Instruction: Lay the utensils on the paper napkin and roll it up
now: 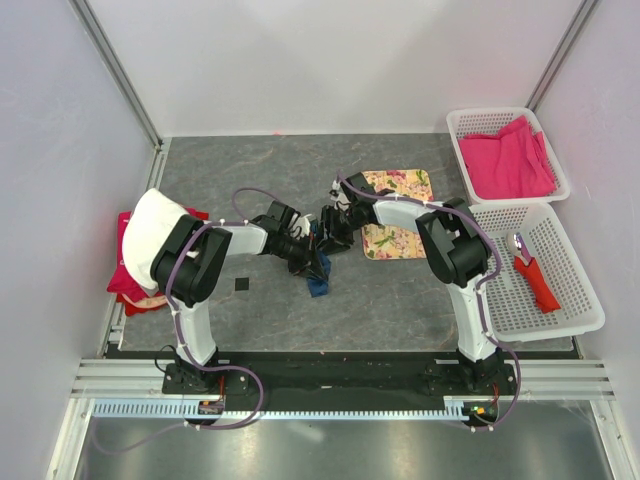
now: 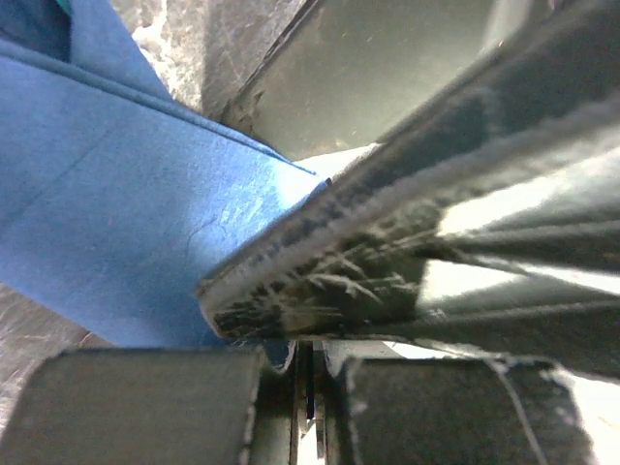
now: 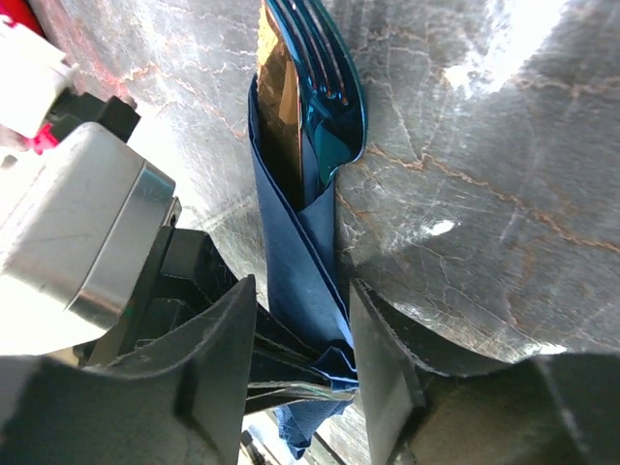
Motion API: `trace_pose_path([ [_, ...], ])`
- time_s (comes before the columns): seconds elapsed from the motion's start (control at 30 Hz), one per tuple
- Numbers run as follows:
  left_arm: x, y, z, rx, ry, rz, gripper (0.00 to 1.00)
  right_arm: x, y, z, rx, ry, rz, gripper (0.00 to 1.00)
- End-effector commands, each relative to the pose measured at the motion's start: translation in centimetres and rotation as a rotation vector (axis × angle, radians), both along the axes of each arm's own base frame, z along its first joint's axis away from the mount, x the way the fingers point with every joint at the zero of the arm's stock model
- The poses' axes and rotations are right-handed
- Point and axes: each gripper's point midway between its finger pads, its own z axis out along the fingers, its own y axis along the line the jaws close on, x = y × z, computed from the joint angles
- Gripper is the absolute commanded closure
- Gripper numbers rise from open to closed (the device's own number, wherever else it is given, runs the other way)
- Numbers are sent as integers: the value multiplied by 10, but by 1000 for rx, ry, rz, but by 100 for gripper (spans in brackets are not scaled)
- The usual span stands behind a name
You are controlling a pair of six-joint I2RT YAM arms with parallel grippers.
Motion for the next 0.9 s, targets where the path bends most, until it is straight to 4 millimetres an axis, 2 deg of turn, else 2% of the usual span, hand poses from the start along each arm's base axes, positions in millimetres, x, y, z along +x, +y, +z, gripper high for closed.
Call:
trace_pose_path([
  [0.0, 0, 0, -3, -3, -60, -47, 98, -23, -23, -63, -207, 38, 22, 54],
  [0.1, -1, 0, -2, -16, -67, -59, 98, -24, -19, -65, -187, 51, 15, 65],
  [0.13, 1, -1, 0, -19, -76, -62, 98, -24, -18, -65, -179, 54, 15, 72],
  [0.23, 1, 0, 3, -27, -87, -69, 98, -24, -16, -67, -166, 57, 20, 80],
  [0.3, -1, 0, 5, -39, -85, -74, 98, -24, -17, -69, -168, 55, 21, 90],
  [0.33, -1, 0, 5, -42, -85, -77, 98, -24, -18, -70, -172, 54, 21, 99],
  [0.47, -2, 1, 14, -62, -115, -90, 96, -16, -29, -75, -206, 38, -8, 100],
  [0.5, 0, 2, 17, -68, -127, -87, 89, -15, -32, -76, -214, 35, -14, 100],
  [0.57, 1, 4, 24, -79, -147, -89, 84, -12, -38, -76, -232, 23, -30, 100],
  [0.67, 7, 8, 40, -101, -181, -74, 69, -11, -41, -77, -249, 10, -41, 100],
  [0.7, 9, 11, 48, -117, -192, -64, 62, -10, -42, -76, -251, 11, -50, 100],
  [0.8, 7, 12, 64, -172, -197, -59, 50, -9, -43, -78, -262, 7, -58, 100],
  [0.87, 3, 13, 74, -203, -209, -57, 49, -8, -43, -78, -262, 8, -68, 100],
])
